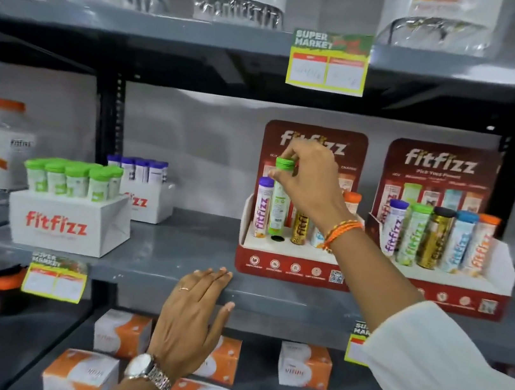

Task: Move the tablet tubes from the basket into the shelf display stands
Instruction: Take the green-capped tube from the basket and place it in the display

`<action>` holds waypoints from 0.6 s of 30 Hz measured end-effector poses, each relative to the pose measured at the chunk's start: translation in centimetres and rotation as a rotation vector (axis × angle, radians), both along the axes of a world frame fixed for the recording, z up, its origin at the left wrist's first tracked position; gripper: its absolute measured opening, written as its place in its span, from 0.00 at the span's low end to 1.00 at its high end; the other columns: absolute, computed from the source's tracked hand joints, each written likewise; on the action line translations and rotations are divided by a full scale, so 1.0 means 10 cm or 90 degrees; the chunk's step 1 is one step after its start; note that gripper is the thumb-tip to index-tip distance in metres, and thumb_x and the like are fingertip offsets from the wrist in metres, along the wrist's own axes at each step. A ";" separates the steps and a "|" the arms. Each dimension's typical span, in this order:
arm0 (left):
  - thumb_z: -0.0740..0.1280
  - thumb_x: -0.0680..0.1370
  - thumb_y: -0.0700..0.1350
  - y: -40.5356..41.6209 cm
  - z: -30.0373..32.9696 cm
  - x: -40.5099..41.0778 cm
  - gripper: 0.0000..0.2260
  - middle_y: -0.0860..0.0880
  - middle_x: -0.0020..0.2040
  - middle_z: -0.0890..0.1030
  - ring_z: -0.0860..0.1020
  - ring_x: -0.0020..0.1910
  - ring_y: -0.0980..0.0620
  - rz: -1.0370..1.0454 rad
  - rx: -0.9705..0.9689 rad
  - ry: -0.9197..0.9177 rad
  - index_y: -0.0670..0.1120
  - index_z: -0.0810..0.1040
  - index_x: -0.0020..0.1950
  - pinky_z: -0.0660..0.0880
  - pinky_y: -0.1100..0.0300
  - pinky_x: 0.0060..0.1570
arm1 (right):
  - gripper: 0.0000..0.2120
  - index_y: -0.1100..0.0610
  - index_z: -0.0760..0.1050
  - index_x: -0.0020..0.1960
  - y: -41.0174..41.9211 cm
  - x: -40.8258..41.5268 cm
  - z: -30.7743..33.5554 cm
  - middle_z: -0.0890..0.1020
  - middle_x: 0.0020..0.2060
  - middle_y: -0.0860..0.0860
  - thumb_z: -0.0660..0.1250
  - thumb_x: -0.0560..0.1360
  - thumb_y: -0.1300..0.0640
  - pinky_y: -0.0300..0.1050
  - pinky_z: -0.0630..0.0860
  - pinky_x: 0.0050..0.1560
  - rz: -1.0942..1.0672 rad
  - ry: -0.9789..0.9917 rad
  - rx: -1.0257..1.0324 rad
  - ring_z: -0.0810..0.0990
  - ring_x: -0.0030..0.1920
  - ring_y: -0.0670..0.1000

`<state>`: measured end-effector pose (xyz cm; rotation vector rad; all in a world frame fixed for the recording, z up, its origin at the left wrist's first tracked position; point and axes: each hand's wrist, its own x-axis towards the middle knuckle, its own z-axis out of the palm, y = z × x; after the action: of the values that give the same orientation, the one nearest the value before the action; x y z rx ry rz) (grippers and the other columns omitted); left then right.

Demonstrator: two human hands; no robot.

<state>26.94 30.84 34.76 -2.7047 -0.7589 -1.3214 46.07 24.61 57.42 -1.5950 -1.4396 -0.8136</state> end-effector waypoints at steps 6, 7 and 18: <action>0.55 0.81 0.56 0.00 -0.01 0.02 0.24 0.49 0.69 0.76 0.73 0.68 0.48 0.003 -0.002 0.003 0.46 0.74 0.71 0.67 0.46 0.70 | 0.12 0.55 0.75 0.45 0.10 0.05 -0.10 0.77 0.45 0.51 0.78 0.69 0.55 0.47 0.76 0.46 -0.020 -0.025 -0.029 0.75 0.46 0.51; 0.55 0.81 0.56 0.00 -0.01 0.02 0.24 0.49 0.69 0.76 0.74 0.68 0.48 0.004 -0.004 0.003 0.46 0.74 0.71 0.67 0.46 0.69 | 0.12 0.55 0.76 0.45 0.11 0.06 -0.12 0.77 0.45 0.51 0.78 0.69 0.55 0.46 0.76 0.46 -0.019 -0.025 -0.034 0.75 0.46 0.50; 0.55 0.81 0.56 0.01 -0.02 0.02 0.23 0.49 0.68 0.77 0.74 0.67 0.48 0.012 0.003 0.001 0.47 0.75 0.71 0.68 0.46 0.70 | 0.16 0.56 0.77 0.50 0.15 0.09 -0.12 0.81 0.49 0.53 0.79 0.68 0.54 0.50 0.78 0.50 -0.058 0.003 -0.086 0.77 0.50 0.52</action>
<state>27.14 30.95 34.53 -2.6889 -0.7784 -1.3142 46.95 26.11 56.25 -1.7737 -1.4533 -0.7791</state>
